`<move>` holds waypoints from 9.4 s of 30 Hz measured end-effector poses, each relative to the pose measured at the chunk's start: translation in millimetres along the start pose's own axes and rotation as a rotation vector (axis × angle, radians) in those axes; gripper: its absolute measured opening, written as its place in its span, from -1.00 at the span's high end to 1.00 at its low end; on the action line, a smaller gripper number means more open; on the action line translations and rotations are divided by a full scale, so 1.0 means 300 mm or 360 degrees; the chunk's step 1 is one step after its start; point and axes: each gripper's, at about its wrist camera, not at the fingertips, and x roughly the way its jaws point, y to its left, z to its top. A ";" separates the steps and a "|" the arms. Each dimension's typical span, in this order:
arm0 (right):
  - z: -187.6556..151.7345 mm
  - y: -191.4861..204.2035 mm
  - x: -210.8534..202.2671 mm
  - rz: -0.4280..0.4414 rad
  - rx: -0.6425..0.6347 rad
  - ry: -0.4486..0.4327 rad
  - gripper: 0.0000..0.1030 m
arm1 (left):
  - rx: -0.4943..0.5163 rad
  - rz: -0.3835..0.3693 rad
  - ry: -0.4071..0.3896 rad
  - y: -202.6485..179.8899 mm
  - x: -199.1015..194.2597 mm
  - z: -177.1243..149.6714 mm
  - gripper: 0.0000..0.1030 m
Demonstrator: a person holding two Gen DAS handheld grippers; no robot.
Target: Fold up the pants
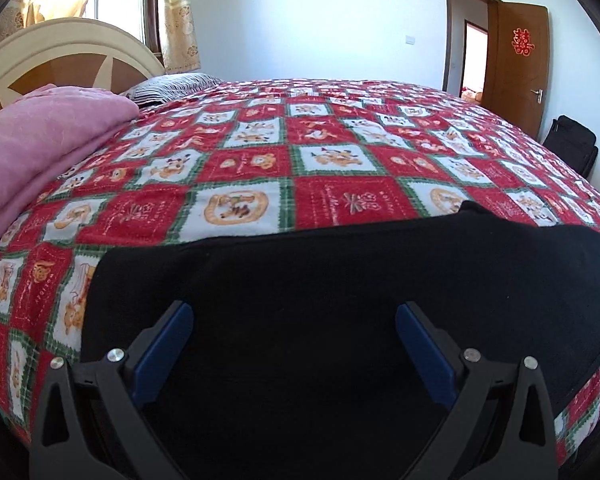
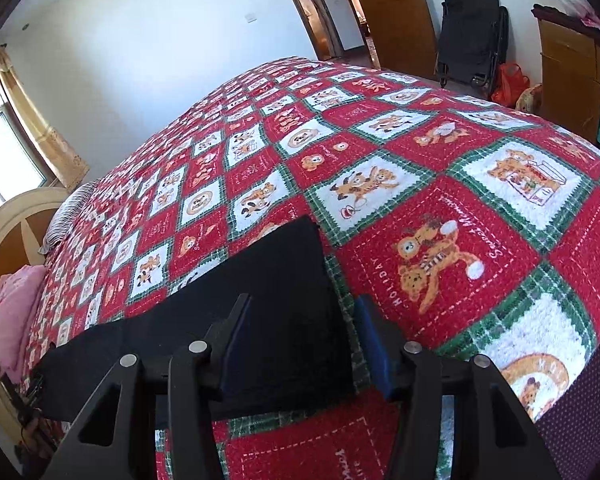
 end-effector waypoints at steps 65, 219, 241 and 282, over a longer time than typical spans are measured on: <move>-0.263 0.606 0.083 0.0641 -0.0428 0.0089 0.24 | 0.0176 -0.1151 0.0501 -0.953 0.042 0.190 -0.88; -0.701 1.285 0.187 0.0797 -0.1484 0.0321 0.02 | -0.0225 -0.0282 0.0172 -0.151 -0.051 0.143 -0.66; -0.623 1.265 0.168 0.0842 -0.1299 0.0178 -0.41 | -0.0514 -0.0096 0.0139 0.404 -0.033 -0.055 -0.46; -0.628 1.204 0.206 0.0756 -0.1169 0.0133 -0.42 | -0.0633 -0.0555 -0.0032 0.371 -0.145 -0.013 0.59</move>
